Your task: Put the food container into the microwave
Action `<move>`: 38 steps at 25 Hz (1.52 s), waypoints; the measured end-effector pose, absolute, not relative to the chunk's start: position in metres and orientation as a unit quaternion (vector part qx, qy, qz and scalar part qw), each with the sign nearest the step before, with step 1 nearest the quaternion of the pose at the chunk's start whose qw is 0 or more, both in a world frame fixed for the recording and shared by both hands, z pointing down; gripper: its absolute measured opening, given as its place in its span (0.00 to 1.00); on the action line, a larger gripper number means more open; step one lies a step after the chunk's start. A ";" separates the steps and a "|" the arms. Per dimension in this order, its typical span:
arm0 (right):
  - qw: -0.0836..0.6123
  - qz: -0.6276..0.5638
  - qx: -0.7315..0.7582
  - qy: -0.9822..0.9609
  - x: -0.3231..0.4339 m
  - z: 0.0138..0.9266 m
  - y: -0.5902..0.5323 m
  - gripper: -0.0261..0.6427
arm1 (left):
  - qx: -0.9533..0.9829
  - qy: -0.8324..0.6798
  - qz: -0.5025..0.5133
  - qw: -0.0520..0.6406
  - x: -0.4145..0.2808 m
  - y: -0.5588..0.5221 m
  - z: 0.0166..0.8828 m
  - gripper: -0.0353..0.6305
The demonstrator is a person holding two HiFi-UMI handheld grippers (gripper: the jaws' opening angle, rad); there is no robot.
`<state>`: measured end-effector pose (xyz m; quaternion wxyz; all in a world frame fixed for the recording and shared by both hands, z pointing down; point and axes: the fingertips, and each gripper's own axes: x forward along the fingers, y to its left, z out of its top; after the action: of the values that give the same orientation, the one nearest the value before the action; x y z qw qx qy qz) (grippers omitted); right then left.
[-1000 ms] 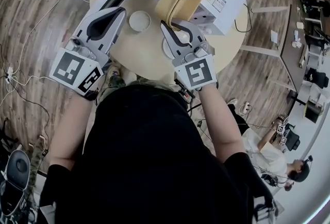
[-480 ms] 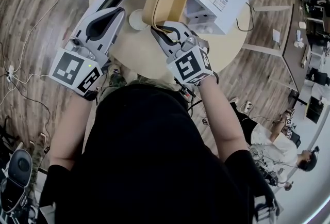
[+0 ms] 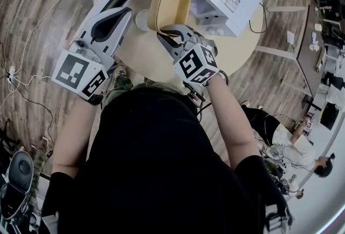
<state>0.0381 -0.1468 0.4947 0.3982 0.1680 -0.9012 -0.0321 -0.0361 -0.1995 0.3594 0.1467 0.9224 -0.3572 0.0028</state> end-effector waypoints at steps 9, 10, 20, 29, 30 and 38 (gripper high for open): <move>0.431 0.025 0.164 -0.887 0.052 0.529 -0.155 0.08 | 0.920 -0.360 0.008 0.155 -0.037 -0.201 0.368 0.08; 0.437 0.028 0.165 -0.884 0.053 0.532 -0.155 0.08 | 0.920 -0.360 0.009 0.156 -0.037 -0.201 0.369 0.08; 0.483 0.065 0.172 -0.856 0.069 0.562 -0.171 0.08 | 0.920 -0.357 0.015 0.163 -0.033 -0.204 0.376 0.08; 0.515 0.086 0.189 -0.832 0.086 0.588 -0.194 0.08 | 0.921 -0.352 0.019 0.166 -0.031 -0.204 0.379 0.08; 0.518 0.088 0.192 -0.829 0.088 0.591 -0.196 0.08 | 0.921 -0.352 0.019 0.166 -0.031 -0.203 0.379 0.08; 0.538 0.094 0.197 -0.814 0.099 0.609 -0.212 0.08 | 0.918 -0.354 0.026 0.175 -0.032 -0.202 0.385 0.08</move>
<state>0.0985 -0.2118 0.6094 0.5383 0.1974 -0.8139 0.0941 -0.0320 -0.2018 0.3855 0.1745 0.9183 -0.3543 0.0262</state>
